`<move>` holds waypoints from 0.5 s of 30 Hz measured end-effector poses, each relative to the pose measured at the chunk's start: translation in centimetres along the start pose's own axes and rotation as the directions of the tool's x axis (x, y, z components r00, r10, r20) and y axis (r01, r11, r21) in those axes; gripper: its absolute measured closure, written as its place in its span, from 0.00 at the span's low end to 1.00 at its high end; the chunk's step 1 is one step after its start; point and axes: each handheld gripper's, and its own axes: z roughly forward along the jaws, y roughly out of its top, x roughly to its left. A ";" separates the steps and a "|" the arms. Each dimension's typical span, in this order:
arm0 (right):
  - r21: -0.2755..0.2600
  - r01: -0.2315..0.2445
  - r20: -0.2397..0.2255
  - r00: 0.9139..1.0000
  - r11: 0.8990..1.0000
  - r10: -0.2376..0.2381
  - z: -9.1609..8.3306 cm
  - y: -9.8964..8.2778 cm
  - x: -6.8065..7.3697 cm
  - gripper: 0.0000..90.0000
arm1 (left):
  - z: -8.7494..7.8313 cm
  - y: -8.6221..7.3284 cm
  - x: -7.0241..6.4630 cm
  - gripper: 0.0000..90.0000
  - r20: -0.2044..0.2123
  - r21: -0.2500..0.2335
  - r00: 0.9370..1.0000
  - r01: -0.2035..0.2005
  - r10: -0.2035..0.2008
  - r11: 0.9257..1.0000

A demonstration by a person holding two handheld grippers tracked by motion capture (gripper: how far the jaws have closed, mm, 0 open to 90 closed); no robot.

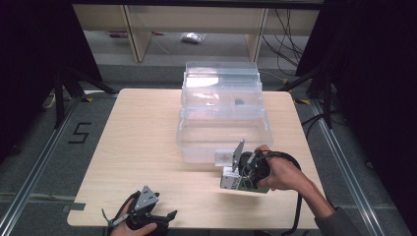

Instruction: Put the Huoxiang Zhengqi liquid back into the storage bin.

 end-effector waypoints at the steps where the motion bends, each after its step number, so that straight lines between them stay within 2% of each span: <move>1: 0.010 -0.032 -0.006 0.999 0.999 0.032 -0.2 0.0 0.2 0.72 | 0.0 0.0 0.0 0.17 0.000 0.000 1.000 0.001 -0.001 1.000; 2: 0.012 -0.044 -0.001 0.999 0.999 0.044 -0.3 0.0 0.2 0.72 | 0.0 0.0 0.0 0.17 0.000 0.000 1.000 0.000 0.000 1.000; 3: -0.009 -0.008 -0.006 1.000 1.000 0.008 -0.3 0.0 -0.2 0.72 | 0.0 0.0 0.0 0.17 0.001 -0.004 1.000 0.001 -0.001 1.000; 6: -0.012 -0.018 -0.010 1.000 1.000 0.018 -0.5 -0.1 -0.4 0.72 | 0.2 -0.1 0.1 0.17 -0.010 -0.012 1.000 0.001 -0.001 1.000; 7: -0.004 -0.043 -0.015 0.999 0.999 0.043 -0.8 0.0 -0.4 0.72 | 0.2 -0.1 0.1 0.17 -0.009 -0.012 1.000 0.002 -0.002 1.000; 8: -0.004 -0.043 -0.015 0.999 0.999 0.043 -0.8 0.0 -0.4 0.72 | 0.2 -0.1 0.1 0.17 -0.009 -0.012 1.000 0.002 -0.002 1.000; 9: -0.015 -0.012 -0.009 1.000 1.000 0.012 -0.9 0.0 -0.6 0.72 | 0.2 -0.1 0.1 0.17 -0.010 -0.011 1.000 -0.001 0.001 1.000; 10: -0.006 -0.030 -0.006 1.000 1.000 0.030 -1.1 0.0 -0.5 0.72 | 0.2 -0.1 0.1 0.17 -0.008 -0.011 1.000 -0.002 0.002 1.000; 12: -0.006 -0.035 -0.008 0.999 0.999 0.035 -1.5 0.0 -0.4 0.72 | 0.2 -0.1 0.1 0.17 -0.008 -0.011 1.000 0.003 -0.003 1.000; 13: -0.020 0.001 -0.007 1.000 1.000 -0.001 -1.5 0.0 -0.7 0.72 | 0.2 -0.1 0.1 0.17 -0.006 -0.013 1.000 0.007 -0.007 1.000; 14: -0.020 -0.008 -0.006 1.000 1.000 0.008 -1.9 0.1 -0.7 0.72 | 0.2 -0.1 0.1 0.17 -0.005 -0.011 1.000 -0.008 0.008 1.000; 15: -0.019 -0.012 -0.004 1.000 1.000 0.012 -2.2 0.1 -0.7 0.72 | 0.2 -0.1 0.1 0.17 -0.005 -0.011 1.000 -0.007 0.007 1.000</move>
